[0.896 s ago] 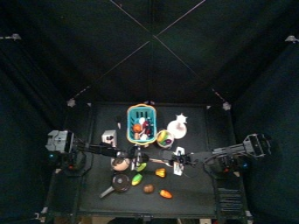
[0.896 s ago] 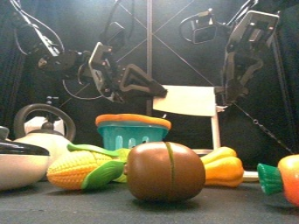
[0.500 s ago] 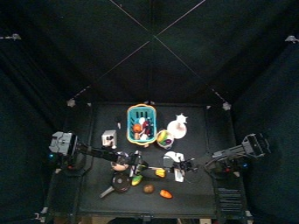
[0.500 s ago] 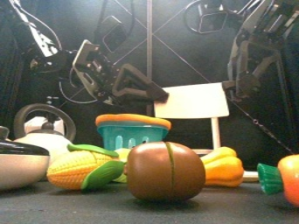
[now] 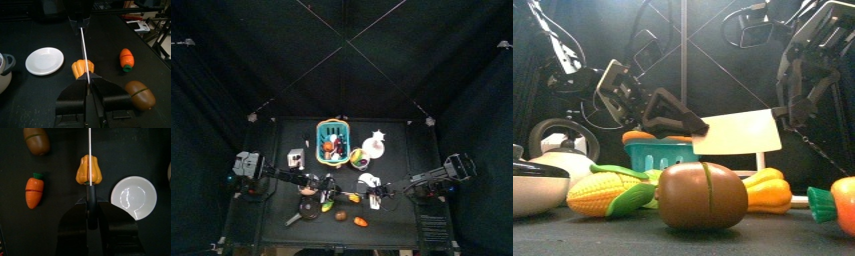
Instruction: Cut squash
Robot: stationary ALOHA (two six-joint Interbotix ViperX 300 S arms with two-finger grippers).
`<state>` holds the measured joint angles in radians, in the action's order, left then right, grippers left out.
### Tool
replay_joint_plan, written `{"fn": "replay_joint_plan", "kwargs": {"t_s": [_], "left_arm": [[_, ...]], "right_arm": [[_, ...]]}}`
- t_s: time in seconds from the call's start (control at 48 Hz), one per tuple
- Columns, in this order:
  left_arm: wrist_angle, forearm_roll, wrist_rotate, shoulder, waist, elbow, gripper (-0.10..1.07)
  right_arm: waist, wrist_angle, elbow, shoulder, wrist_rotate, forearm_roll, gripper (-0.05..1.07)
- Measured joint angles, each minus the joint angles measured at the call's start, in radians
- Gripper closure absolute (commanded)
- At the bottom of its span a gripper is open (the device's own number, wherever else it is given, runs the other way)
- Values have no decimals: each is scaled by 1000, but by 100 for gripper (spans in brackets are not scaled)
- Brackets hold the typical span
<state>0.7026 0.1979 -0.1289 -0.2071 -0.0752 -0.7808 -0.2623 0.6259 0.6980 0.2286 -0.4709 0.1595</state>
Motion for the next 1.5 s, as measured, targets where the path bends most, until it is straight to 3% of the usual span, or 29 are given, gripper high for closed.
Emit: {"fn": "replay_joint_plan", "kwargs": {"t_s": [1.5], "left_arm": [[-2, -51, -2, -58, -17, 14, 49]], "right_arm": [[8, -35, 21, -44, 2, -25, 76]]}}
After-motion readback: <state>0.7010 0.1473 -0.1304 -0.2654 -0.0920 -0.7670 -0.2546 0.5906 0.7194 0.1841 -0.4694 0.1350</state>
